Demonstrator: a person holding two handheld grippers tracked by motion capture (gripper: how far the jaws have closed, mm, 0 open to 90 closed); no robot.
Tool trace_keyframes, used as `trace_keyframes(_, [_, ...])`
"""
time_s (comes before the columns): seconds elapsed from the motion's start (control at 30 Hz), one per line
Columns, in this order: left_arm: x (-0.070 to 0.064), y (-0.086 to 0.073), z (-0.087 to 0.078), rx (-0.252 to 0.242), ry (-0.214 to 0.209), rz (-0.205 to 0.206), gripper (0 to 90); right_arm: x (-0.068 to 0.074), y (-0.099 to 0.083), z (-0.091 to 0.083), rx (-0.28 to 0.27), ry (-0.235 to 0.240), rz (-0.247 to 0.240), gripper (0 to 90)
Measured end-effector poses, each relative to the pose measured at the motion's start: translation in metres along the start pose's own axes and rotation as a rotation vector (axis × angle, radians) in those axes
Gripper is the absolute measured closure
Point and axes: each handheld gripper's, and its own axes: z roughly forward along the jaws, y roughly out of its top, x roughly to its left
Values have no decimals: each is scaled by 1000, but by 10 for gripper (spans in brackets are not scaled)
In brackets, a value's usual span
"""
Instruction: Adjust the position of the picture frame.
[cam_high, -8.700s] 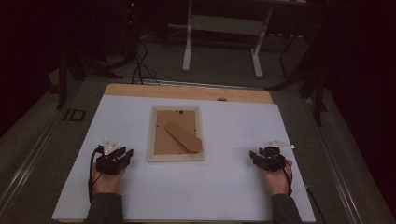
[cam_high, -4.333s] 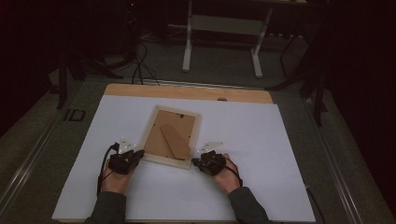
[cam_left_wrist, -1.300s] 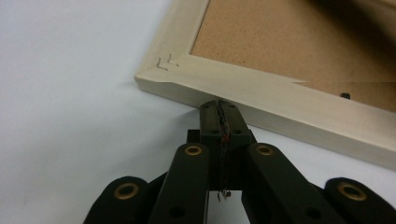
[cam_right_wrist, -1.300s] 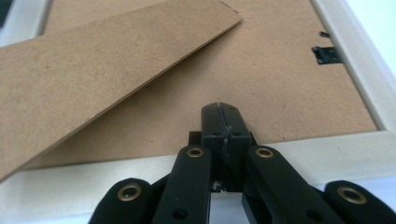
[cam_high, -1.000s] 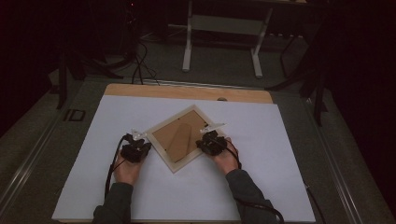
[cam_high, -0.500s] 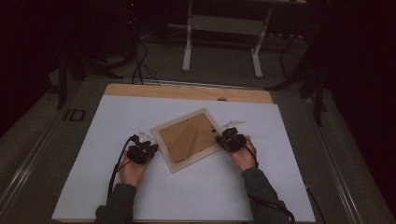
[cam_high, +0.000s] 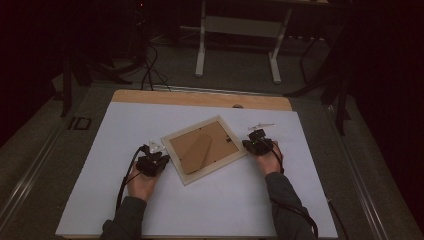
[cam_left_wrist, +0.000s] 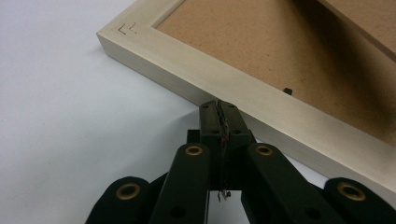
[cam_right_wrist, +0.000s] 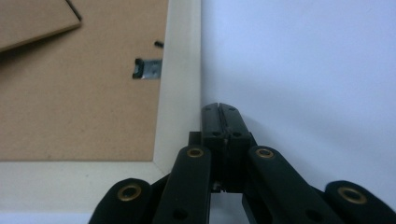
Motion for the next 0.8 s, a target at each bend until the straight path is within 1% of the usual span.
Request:
trace_keyframes(0.07, [0, 0, 0, 1, 1, 1, 900, -1, -1, 1, 9, 6, -2, 900])
trace_keyframes(0.1, [0, 1, 2, 1, 7, 6, 900, -1, -3, 1, 12, 10, 2, 900])
trace_keyframes(0.13, [-1, 2, 2, 4, 14, 20, 900, -3, -5, 0, 13, 25, 20, 900])
trace_keyframes(0.17, [-1, 3, 2, 6, 12, 23, 900, -3, -6, -1, 11, 25, 15, 900])
trace_keyframes(0.23, [-1, 4, 3, 8, 9, 13, 900, -3, -7, -3, 13, 29, 21, 900])
trace_keyframes(0.3, [-1, 6, 4, 14, 9, 13, 900, -2, -9, -4, 15, 26, 15, 900])
trace_keyframes(0.4, [-1, 8, 6, 18, 7, 7, 900, -1, -13, -7, 14, 26, 30, 900])
trace_keyframes(0.47, [0, 9, 7, 20, -2, 7, 900, -2, -17, -10, 8, 35, 47, 900])
trace_keyframes(0.53, [0, 9, 8, 12, -10, 12, 900, -1, -21, -12, 1, 45, 62, 900])
trace_keyframes(0.57, [2, 9, 8, 9, -18, 14, 900, -1, -23, -14, -4, 50, 62, 900])
trace_keyframes(0.67, [3, 9, 9, 2, -31, -3, 900, 1, -30, -18, -13, 63, 71, 900])
trace_keyframes(0.7, [3, 9, 9, 2, -31, -3, 900, 1, -30, -18, -13, 63, 71, 900])
trace_keyframes(0.73, [2, 8, 8, 4, -45, -8, 900, 3, -33, -21, -15, 58, 76, 900])
trace_keyframes(0.8, [0, 8, 7, 8, -54, 4, 900, 5, -36, -23, -17, 49, 71, 900])
